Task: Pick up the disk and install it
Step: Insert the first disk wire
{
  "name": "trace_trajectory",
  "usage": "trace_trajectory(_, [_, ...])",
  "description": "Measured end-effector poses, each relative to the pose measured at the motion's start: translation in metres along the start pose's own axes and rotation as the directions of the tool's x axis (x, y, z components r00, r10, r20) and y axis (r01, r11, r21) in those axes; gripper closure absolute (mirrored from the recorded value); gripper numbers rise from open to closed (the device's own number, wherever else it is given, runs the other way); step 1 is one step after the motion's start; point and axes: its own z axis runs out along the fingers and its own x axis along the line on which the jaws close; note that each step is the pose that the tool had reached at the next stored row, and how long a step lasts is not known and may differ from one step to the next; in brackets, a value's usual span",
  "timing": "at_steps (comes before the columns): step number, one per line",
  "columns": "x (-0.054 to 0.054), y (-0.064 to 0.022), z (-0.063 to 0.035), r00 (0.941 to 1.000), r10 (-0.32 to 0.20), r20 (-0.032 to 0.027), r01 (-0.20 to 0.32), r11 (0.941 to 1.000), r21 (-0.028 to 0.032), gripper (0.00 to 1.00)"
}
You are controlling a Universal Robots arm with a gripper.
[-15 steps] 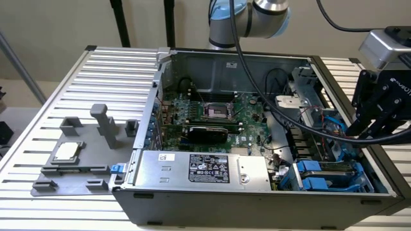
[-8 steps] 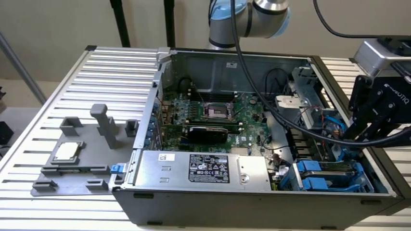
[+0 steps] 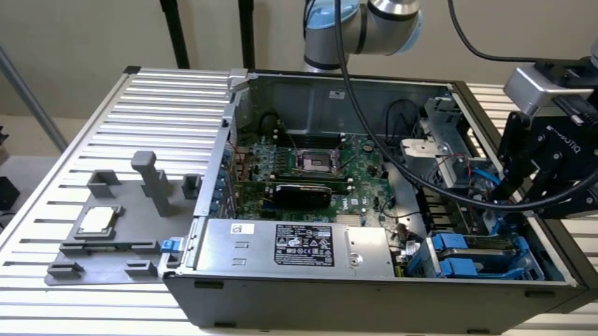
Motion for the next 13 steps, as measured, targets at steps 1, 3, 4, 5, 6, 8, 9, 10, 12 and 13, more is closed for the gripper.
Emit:
trace_trajectory(1, [0.0,0.0007,0.0005,1.0,-0.005,-0.0002,0.005,1.0,0.0,0.61])
trace_trajectory(3, [-0.001,0.0032,0.0012,0.9999,-0.015,-0.0017,0.015,0.9999,0.0001,0.55])
trace_trajectory(4, [-0.001,0.0048,0.0015,0.9998,-0.02,-0.0026,0.02,0.9998,0.0001,0.49])
trace_trajectory(5, [-0.001,0.0064,0.0018,0.9997,-0.024,-0.0036,0.024,0.9997,0.0002,0.44])
trace_trajectory(6, [-0.001,0.0083,0.0021,0.9996,-0.029,-0.0049,0.029,0.9996,0.0002,0.44])
trace_trajectory(8, [-0.001,0.0123,0.0027,0.9993,-0.037,-0.0065,0.037,0.9993,0.0002,0.37])
trace_trajectory(9, [-0.001,0.0143,0.0029,0.9992,-0.04,-0.007,0.04,0.9992,0.0002,0.37])
trace_trajectory(10, [-0.001,0.0164,0.0031,0.9991,-0.043,-0.0075,0.043,0.9991,0.0002,0.37])
trace_trajectory(12, [-0.001,0.0212,0.0033,0.9989,-0.047,-0.0076,0.047,0.9989,0.0003,0.37])
trace_trajectory(13, [0.0,0.0233,0.0034,0.9988,-0.048,-0.0078,0.048,0.9989,0.0003,0.37])
